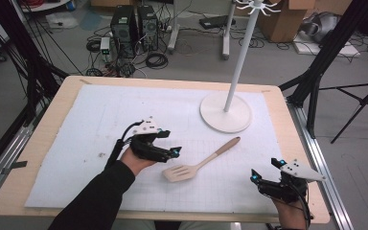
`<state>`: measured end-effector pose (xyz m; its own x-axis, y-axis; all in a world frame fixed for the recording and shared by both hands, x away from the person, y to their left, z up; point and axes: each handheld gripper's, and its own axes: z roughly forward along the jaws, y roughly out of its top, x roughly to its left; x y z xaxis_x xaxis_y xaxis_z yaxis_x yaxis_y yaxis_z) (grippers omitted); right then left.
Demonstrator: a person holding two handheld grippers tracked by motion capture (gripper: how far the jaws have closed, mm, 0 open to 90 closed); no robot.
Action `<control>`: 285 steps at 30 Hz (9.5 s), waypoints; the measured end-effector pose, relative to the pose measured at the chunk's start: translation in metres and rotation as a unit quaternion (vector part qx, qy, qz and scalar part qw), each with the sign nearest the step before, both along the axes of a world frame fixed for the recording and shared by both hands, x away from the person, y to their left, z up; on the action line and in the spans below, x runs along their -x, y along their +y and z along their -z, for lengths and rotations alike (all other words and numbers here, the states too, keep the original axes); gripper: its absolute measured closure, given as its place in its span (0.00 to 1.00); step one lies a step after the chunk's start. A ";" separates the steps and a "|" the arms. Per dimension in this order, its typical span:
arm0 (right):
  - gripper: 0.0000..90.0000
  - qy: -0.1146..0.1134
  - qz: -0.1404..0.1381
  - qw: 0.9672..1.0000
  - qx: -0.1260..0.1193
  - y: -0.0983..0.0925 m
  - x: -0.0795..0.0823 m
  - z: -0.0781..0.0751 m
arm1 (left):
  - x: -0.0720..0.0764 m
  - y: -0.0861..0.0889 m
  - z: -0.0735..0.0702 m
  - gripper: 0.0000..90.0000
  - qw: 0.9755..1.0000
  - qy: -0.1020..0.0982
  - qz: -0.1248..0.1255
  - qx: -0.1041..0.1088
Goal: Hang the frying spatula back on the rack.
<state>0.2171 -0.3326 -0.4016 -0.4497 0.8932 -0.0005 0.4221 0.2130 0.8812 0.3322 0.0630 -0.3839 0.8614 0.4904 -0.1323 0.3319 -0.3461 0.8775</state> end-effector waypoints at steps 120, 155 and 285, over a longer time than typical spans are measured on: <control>0.67 0.034 -0.111 0.973 -0.201 0.144 -0.058 -0.041 | 0.073 -0.033 -0.027 0.86 0.992 -0.104 -0.048 -0.056; 0.84 -0.017 -0.239 0.957 -0.164 0.128 -0.065 -0.099 | 0.089 0.117 -0.010 0.39 0.988 -0.082 -0.075 0.109; 0.17 -0.057 -0.049 0.997 0.027 0.055 -0.101 -0.100 | 0.075 0.172 0.022 0.18 0.974 -0.083 -0.163 0.131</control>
<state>0.3177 -0.2775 -0.3021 -0.5292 0.8422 -0.1037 0.2951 0.2973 0.9080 0.2576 0.2352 -0.4060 0.6862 0.7093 -0.1614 0.2319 -0.0031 0.9727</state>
